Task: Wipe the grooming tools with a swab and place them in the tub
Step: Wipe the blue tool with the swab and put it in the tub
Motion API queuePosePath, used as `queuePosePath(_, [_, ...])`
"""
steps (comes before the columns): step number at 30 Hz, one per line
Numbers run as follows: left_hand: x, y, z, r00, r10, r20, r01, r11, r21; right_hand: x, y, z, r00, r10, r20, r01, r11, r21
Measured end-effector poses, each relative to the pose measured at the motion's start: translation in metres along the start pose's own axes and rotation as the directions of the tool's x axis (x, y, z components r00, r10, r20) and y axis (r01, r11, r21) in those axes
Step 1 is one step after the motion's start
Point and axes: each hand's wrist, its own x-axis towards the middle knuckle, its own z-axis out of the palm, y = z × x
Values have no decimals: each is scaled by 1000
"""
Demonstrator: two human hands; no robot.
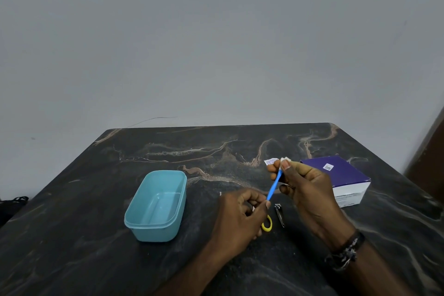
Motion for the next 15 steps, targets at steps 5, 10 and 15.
queuePosePath(5, [0,0,-1,1000,-5,-11,5,1000,-10,-1,1,2,1000,-6,1,6,1000,-17])
queuePosePath(10, [0,0,1,1000,4,-11,-4,1000,-27,0,2,0,999,-33,-21,32,999,-38])
queuePosePath(15, [1,-1,0,1000,5,-18,-5,1000,-28,-1,4,1,999,-48,5,48,997,-65])
